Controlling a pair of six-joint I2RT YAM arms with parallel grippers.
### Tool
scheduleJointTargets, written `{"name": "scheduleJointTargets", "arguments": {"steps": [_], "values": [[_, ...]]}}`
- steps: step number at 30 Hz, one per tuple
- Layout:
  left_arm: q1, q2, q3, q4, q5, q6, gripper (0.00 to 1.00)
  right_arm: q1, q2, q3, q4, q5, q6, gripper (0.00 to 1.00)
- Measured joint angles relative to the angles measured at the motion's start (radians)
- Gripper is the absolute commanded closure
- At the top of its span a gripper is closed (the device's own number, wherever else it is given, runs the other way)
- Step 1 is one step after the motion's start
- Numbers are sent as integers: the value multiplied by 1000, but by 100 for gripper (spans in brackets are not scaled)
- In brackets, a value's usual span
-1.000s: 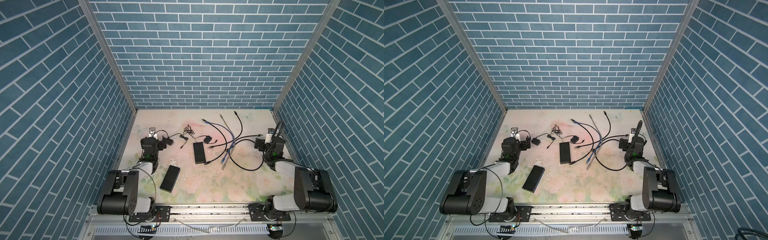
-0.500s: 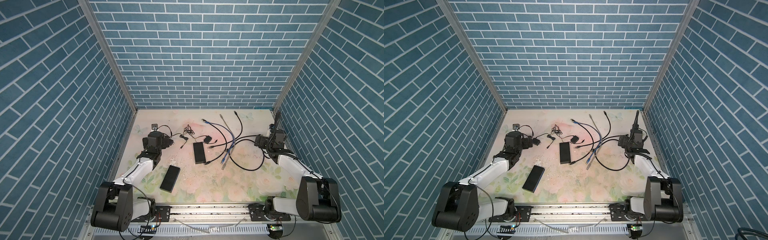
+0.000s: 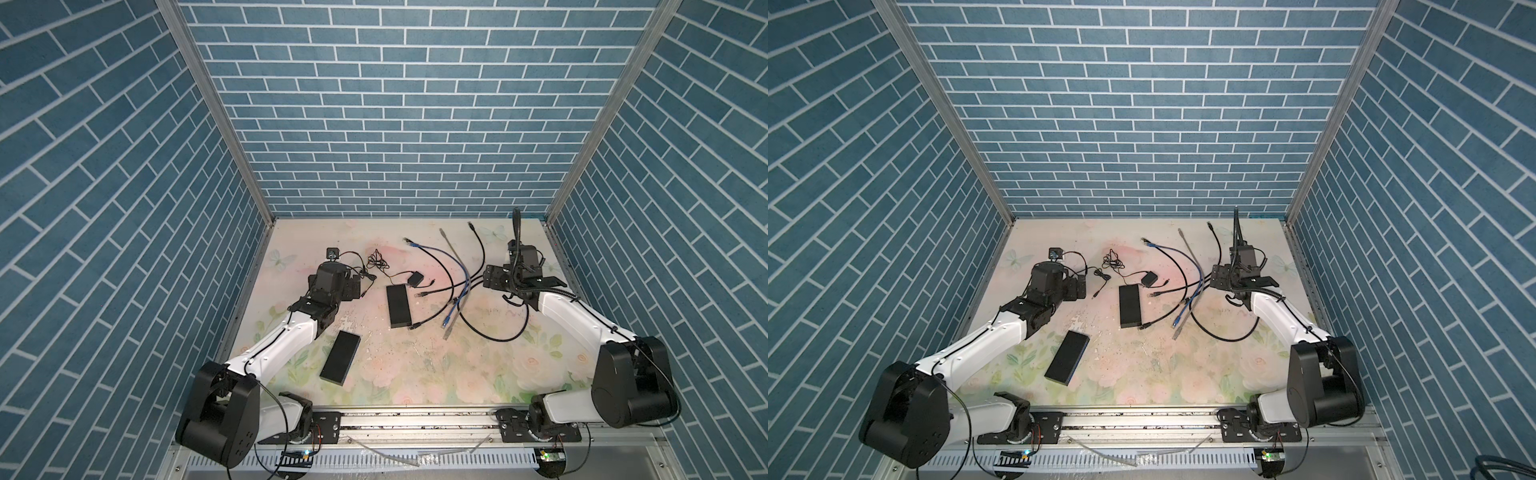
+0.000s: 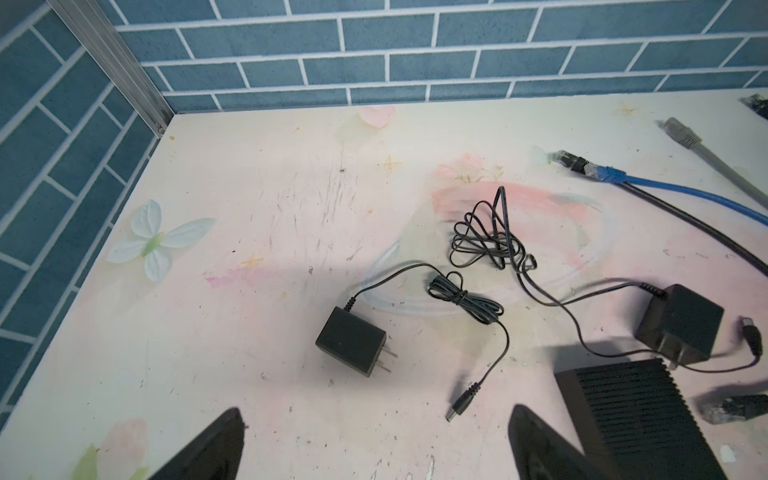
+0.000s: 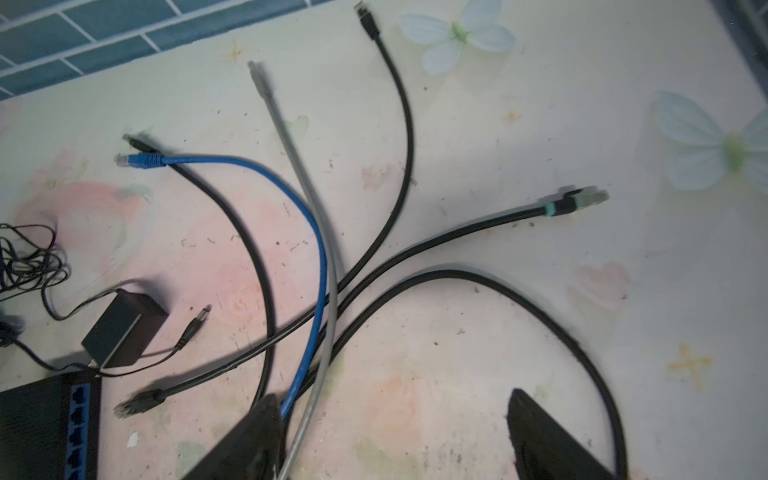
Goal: Insert the plug into the switch port
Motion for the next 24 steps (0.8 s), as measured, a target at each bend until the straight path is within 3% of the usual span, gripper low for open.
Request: {"name": "scheduleJointTargets", "arguments": {"steps": [16,24], "values": [[-83,230,121,-135,-1,-27,2,74,111,16,-2,-99,24,21],[-87,401,178,-145,60,4,13,78,126,31,-2,-142,25,23]]}}
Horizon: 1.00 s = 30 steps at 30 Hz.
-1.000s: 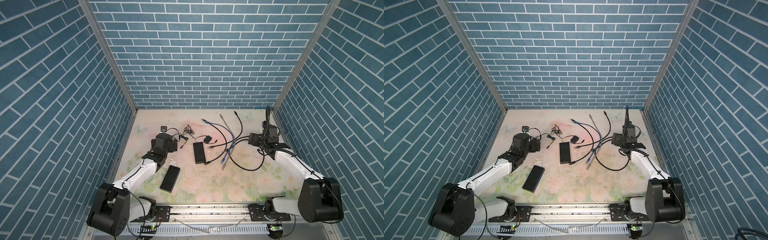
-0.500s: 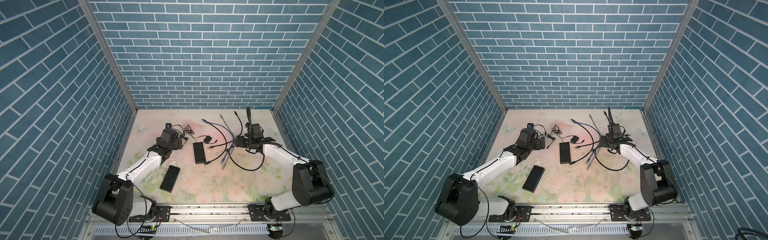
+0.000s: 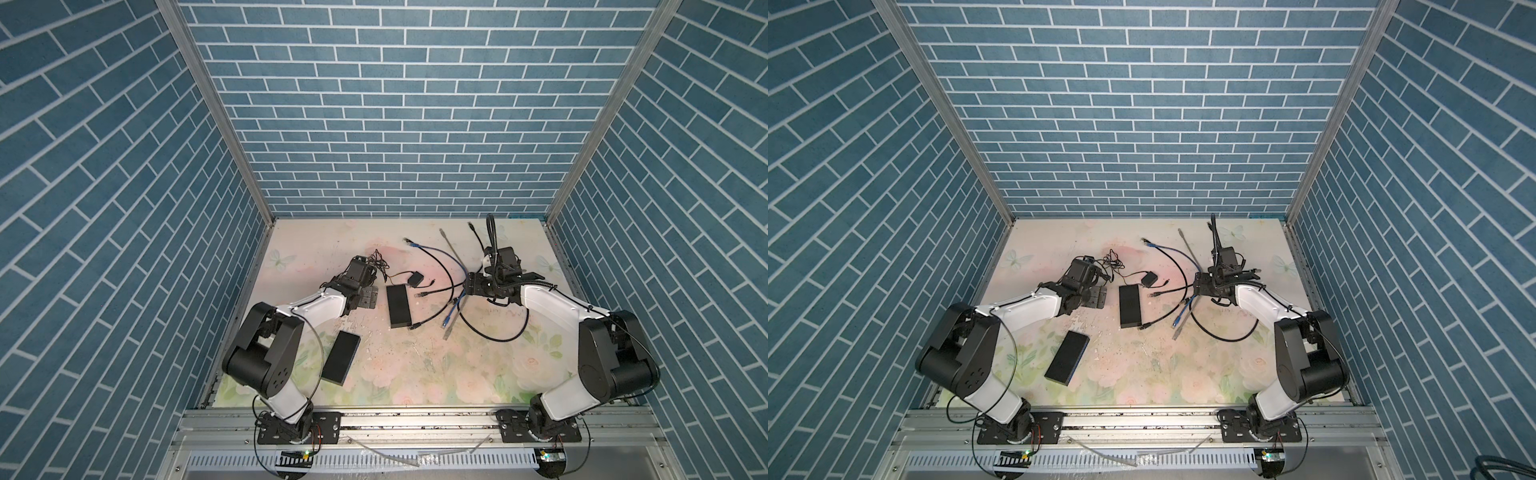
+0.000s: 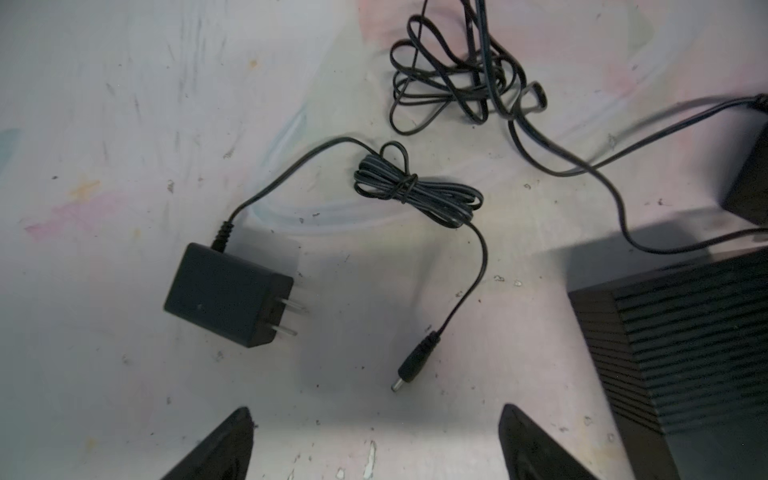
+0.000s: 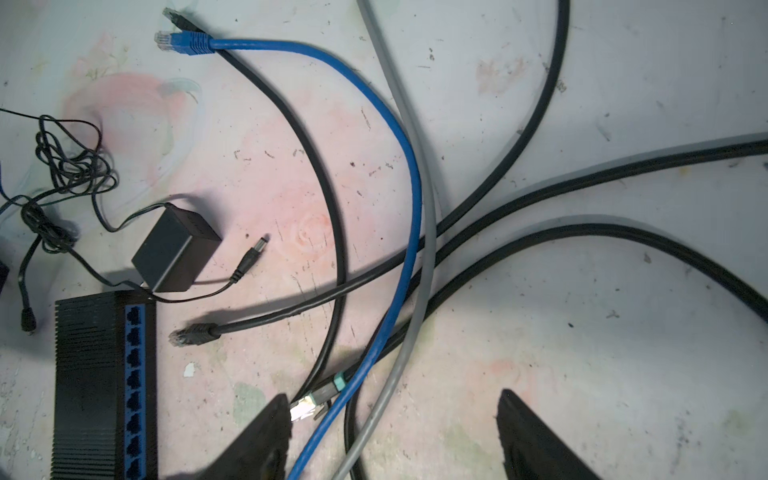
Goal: Insert the plug into the switch port
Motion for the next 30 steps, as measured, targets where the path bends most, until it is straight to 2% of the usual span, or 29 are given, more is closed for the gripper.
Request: {"name": "scheduleJointTargets", "arguments": {"steps": [2,5,8,13,19,23,30], "values": [[0,34,17,1,15,3,17,1,0,0,-3,-5,0,23],[0,80,48,2,32,8,31,2,0,0,-10,-8,0,24],[0,117,83,0,40,17,40,2,0,1,-14,-10,0,24],[0,163,122,-4,50,34,43,4,0,5,-25,-10,0,24],[0,176,129,-22,52,42,55,8,2,29,-30,-10,0,24],[3,184,138,-29,51,35,70,11,13,44,-34,-12,2,25],[8,185,140,-40,56,32,90,27,18,53,-42,-13,18,25]]}}
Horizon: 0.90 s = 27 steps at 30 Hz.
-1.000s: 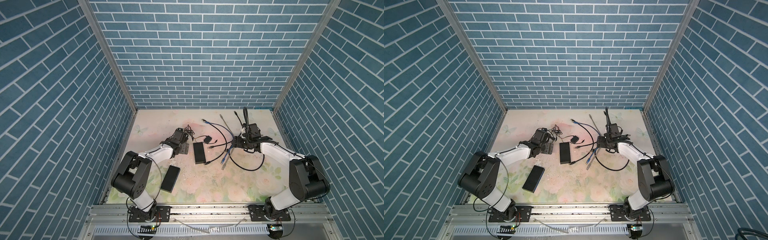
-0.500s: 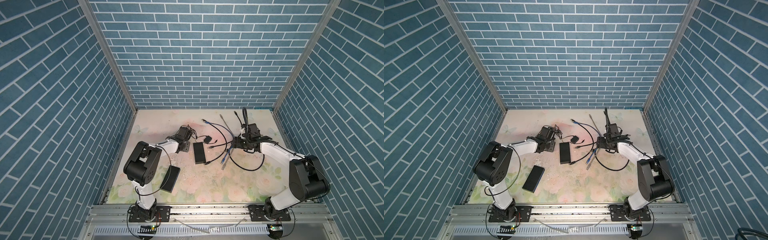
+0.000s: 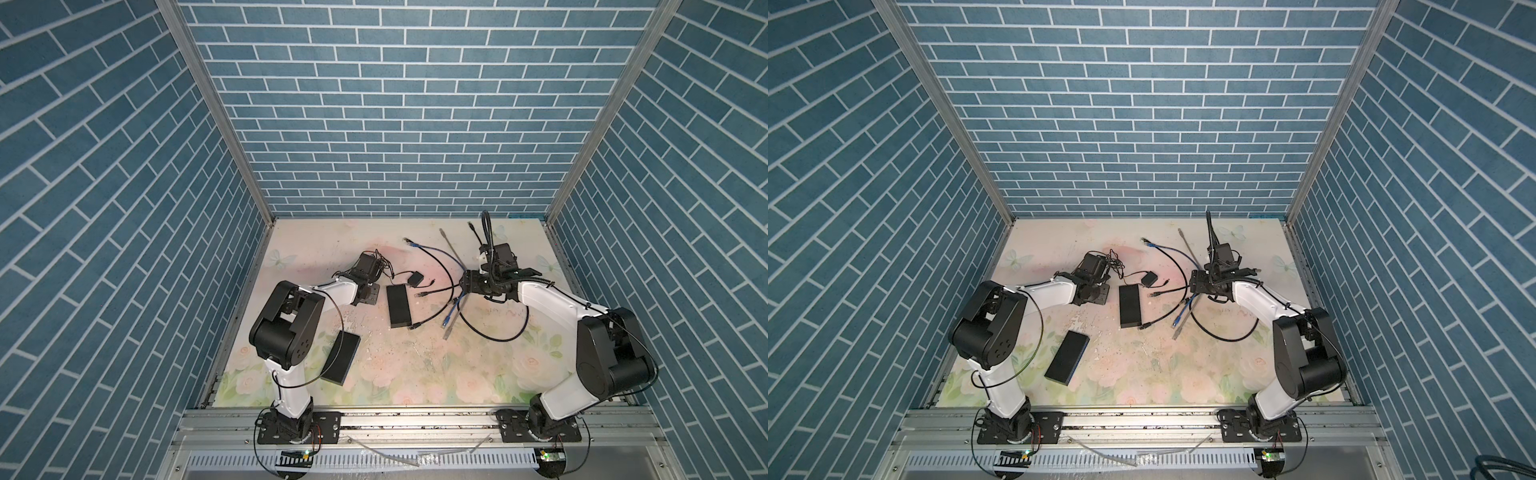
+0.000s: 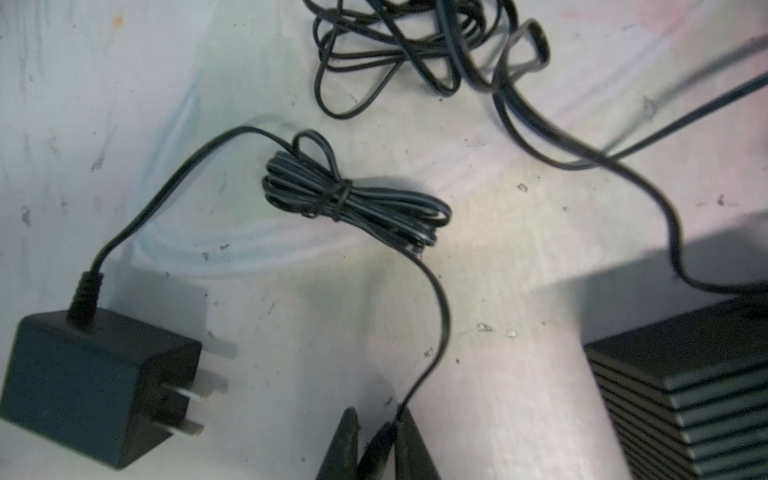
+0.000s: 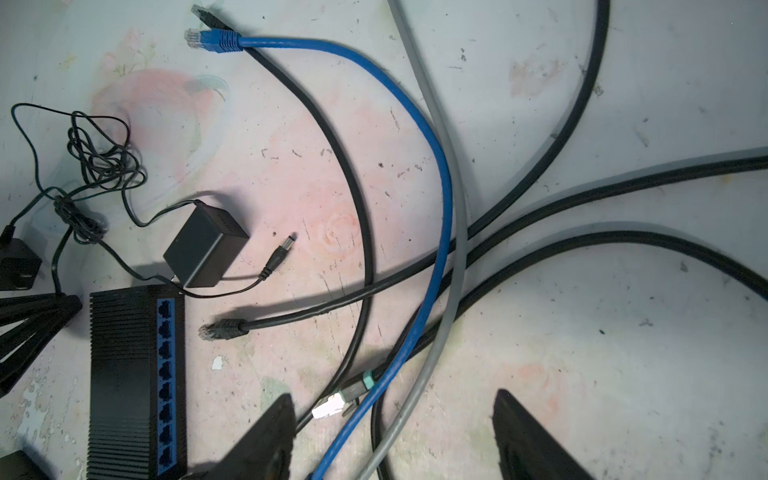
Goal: Insert the plug into the switch port
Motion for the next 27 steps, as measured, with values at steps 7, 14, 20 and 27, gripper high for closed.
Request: {"name": "scheduleJointTargets", "arguments": {"steps": [7,14,20,27], "values": [[0,-1,-1,5,23,-11,100,24,0,58,-8,0,18,27],[0,-51,-55,31,63,-15,100,67,43,129,-4,-10,54,28],[0,-140,-137,121,163,-13,100,129,117,180,2,-36,74,28],[-3,-206,-239,279,303,-27,100,168,195,235,41,-101,124,30]]}}
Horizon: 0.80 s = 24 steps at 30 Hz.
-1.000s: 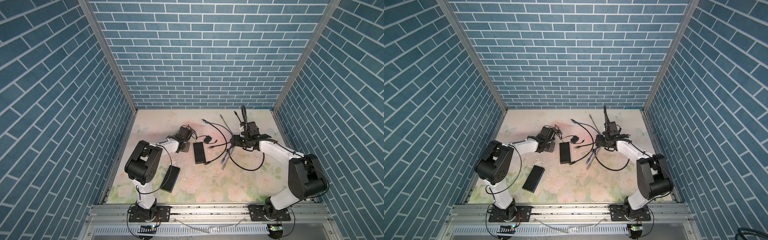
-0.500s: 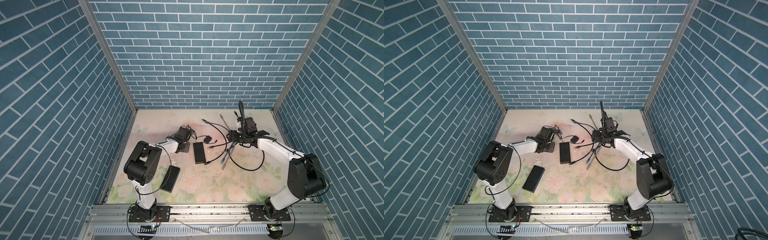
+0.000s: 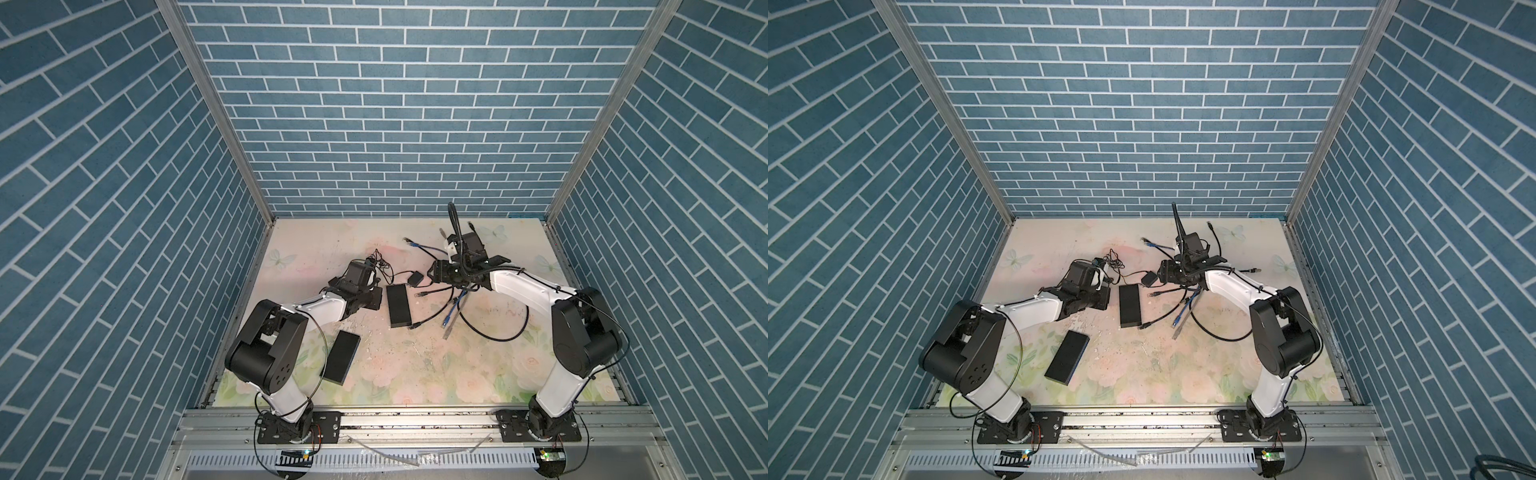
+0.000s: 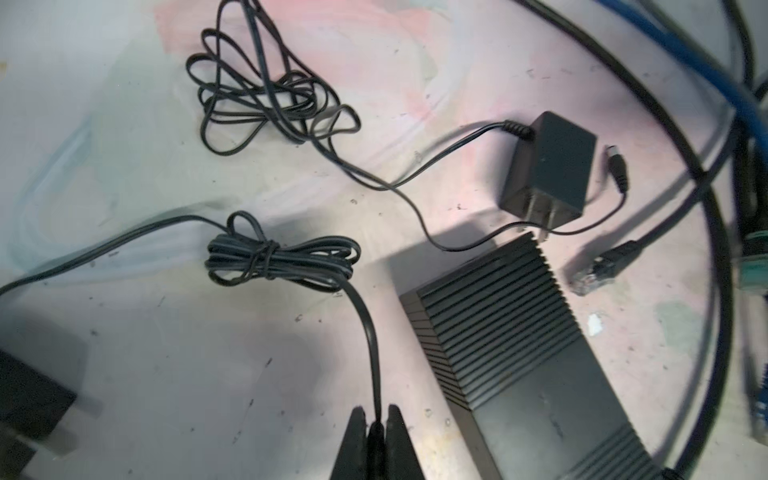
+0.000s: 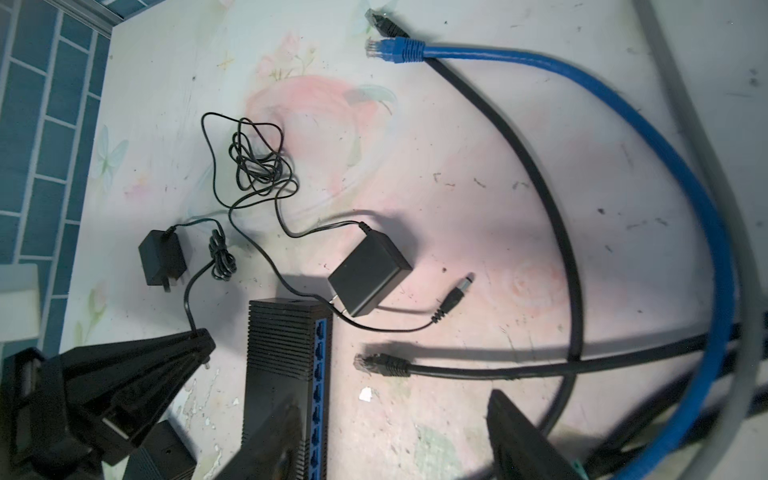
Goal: Insert the plug into the switch port
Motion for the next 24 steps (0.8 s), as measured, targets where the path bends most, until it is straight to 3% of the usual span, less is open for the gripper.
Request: {"name": "scheduleJointTargets", "arguments": {"steps": [24], "values": [[-33,-108,-116,246,211,-89,100,67,29,76,19,-90,71,40]]}}
